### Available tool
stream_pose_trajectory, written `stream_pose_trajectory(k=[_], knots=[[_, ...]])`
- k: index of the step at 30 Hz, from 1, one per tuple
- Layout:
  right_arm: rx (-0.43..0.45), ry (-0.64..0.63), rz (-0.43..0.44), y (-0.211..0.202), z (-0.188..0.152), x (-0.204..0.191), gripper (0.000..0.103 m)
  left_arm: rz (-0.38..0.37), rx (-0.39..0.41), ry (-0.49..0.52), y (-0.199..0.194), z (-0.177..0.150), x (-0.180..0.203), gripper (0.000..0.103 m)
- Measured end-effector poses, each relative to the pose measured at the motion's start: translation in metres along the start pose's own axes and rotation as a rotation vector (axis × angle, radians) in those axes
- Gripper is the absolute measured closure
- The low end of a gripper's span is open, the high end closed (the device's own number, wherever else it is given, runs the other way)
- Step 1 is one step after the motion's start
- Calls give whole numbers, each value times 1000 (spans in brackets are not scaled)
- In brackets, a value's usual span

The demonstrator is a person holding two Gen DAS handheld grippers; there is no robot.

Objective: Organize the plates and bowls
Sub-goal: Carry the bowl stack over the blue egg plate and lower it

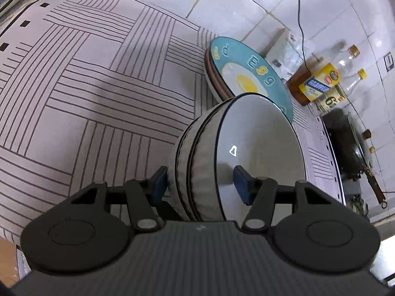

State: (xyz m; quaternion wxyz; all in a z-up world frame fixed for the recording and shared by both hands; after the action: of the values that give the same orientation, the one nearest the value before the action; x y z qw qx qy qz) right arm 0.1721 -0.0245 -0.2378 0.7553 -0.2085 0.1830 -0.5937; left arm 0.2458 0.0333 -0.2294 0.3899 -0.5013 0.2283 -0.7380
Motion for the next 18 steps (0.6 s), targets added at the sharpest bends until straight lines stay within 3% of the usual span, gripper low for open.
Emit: stream_pose_trajectory(k=[10, 18], knots=[[52, -21, -54, -34, 15, 9, 0, -58, -24, 35, -15, 10, 35, 47], [71, -43, -71, -42, 43, 42, 0, -88, -45, 79, -12, 34, 73, 47]])
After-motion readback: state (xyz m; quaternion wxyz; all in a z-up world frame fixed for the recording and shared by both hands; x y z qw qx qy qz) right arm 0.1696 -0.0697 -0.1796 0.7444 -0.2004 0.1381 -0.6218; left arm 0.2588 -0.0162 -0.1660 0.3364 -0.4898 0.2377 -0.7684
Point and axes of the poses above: each gripper's, at about its wrist camera, not at the fingertips, and y roughly the way its jaws point, x to its right, z to its top, the point moved 10 cm from there along y, roughly the way its jaws point, and after that the axes turned 6 degrees about -y, right-handed, at the moved point
